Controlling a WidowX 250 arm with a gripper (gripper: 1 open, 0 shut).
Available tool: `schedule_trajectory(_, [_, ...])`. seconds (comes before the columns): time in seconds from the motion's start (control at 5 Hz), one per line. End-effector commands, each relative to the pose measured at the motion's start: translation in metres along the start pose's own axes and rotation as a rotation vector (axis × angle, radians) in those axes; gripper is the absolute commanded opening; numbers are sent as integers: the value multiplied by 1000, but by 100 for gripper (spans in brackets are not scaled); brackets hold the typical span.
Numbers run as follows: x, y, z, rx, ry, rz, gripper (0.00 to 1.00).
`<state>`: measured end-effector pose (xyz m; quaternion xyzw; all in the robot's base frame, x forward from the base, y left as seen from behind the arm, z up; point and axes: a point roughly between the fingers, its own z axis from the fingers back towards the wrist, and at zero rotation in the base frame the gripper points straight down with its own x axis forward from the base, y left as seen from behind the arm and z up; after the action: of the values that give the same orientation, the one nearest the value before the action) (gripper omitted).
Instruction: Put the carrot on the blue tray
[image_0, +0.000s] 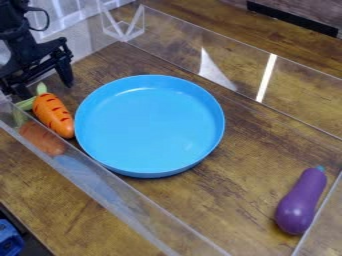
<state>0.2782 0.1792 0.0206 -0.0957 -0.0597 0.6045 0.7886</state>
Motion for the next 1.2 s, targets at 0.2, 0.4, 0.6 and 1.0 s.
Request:
schedule_trajectory(0.2, [10,10,5,0,5,-119,100])
schedule_trajectory(0.4, [10,15,5,5,13,-170,100])
schedule_trajectory(0.6, [11,16,4,8,9,-163,100])
schedule_trajectory(1.0, [13,10,2,17,-7,-113,100])
